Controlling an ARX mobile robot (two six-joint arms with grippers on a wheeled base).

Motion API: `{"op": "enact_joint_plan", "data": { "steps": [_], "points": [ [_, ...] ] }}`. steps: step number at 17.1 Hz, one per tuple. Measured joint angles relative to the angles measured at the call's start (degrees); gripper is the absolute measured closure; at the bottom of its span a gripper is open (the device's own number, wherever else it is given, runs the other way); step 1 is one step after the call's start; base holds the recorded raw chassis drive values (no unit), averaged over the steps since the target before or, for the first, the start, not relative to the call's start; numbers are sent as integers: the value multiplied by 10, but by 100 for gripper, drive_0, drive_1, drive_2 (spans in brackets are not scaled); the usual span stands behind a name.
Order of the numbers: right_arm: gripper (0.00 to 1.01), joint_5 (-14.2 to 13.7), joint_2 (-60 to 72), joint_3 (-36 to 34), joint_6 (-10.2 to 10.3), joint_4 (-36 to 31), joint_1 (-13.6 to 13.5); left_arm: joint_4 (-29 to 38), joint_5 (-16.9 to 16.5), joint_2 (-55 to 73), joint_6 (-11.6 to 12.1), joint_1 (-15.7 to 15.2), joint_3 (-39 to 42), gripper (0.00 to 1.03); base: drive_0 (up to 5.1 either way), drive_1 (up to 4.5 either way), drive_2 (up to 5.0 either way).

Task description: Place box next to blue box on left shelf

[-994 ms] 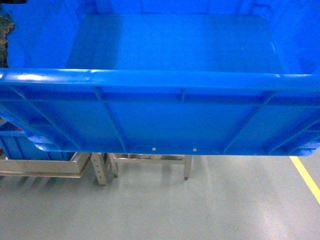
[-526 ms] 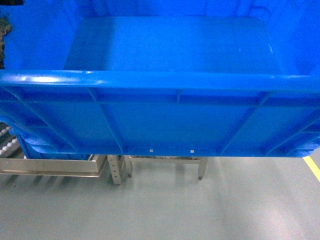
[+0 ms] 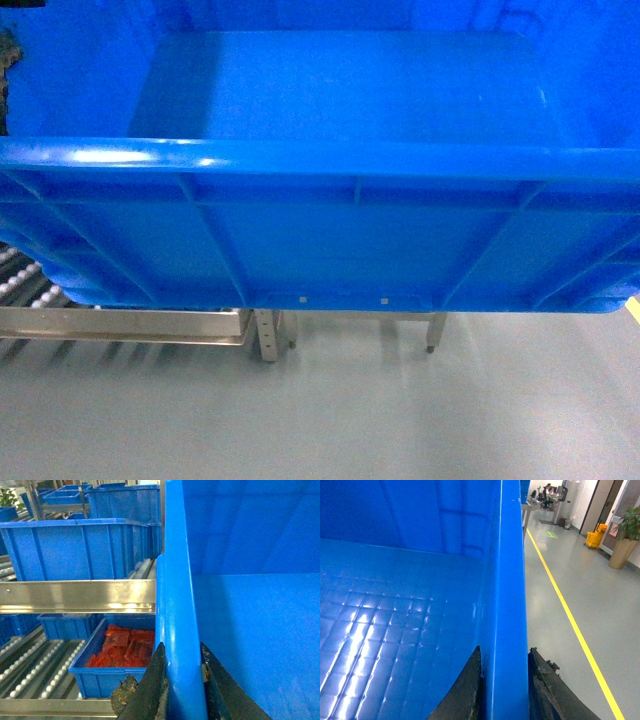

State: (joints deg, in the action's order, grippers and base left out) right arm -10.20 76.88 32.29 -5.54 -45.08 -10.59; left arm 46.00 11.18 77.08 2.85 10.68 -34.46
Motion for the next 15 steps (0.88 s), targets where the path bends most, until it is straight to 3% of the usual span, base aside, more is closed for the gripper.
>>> {"op": "enact_joint_plan", "data": {
  "steps": [15],
  "points": [
    [82, -2, 0, 0, -1, 1, 1, -1, 0, 0, -1, 0, 0, 93, -500, 245, 245]
  ]
}}
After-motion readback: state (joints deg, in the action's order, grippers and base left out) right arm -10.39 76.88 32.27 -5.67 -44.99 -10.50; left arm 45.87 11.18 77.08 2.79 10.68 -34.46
